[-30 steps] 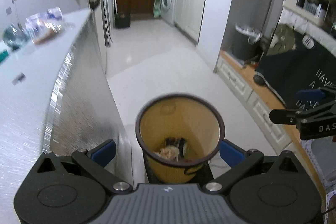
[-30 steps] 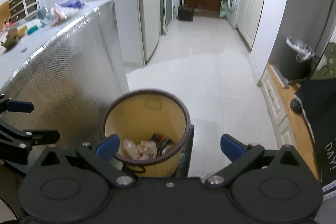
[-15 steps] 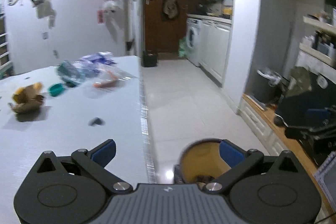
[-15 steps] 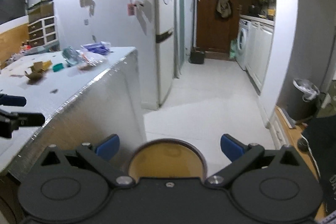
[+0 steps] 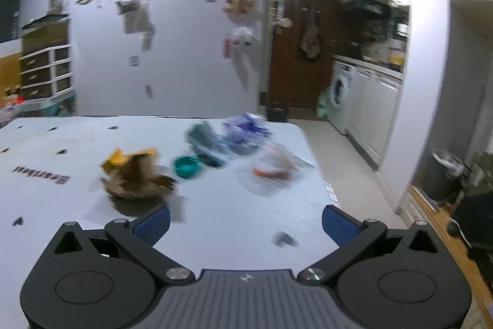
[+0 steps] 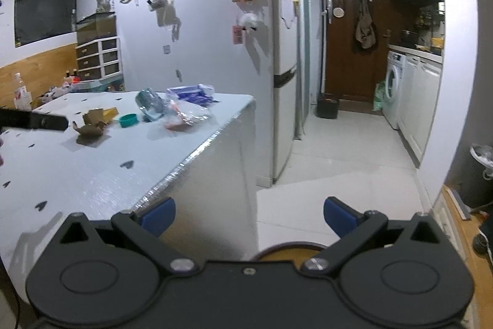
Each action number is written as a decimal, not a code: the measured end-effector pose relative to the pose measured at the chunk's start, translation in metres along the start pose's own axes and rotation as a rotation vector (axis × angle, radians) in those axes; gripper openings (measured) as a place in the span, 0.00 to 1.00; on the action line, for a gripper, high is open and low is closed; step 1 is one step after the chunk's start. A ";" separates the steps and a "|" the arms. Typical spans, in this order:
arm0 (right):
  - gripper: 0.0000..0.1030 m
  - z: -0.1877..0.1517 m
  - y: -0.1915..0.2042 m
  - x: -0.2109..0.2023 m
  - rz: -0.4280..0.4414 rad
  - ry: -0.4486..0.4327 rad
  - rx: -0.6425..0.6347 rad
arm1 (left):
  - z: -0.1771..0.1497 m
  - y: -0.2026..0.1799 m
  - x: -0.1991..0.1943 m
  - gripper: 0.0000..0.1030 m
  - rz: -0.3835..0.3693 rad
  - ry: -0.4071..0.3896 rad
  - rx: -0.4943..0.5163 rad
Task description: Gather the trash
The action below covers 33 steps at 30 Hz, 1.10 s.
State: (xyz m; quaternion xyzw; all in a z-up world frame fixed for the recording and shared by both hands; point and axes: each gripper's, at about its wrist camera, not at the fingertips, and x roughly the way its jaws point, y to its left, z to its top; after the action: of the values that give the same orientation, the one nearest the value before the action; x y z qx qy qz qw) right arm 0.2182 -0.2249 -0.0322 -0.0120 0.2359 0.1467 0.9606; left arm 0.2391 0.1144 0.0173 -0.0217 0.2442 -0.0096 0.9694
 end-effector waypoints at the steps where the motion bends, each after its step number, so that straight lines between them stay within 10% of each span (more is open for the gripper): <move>1: 1.00 0.002 0.004 0.003 0.007 -0.003 -0.001 | 0.003 0.010 0.004 1.00 0.011 -0.002 -0.025; 20: 1.00 0.040 0.035 0.072 0.063 -0.131 0.070 | -0.010 0.131 0.135 1.00 -0.011 0.071 -0.762; 33: 1.00 0.059 0.053 0.119 0.028 -0.164 0.022 | 0.001 0.103 0.174 1.00 0.226 -0.012 -0.531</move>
State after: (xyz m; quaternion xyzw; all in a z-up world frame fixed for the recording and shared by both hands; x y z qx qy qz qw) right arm 0.3305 -0.1359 -0.0317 0.0139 0.1582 0.1581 0.9746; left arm 0.3934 0.2125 -0.0684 -0.2474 0.2332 0.1628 0.9262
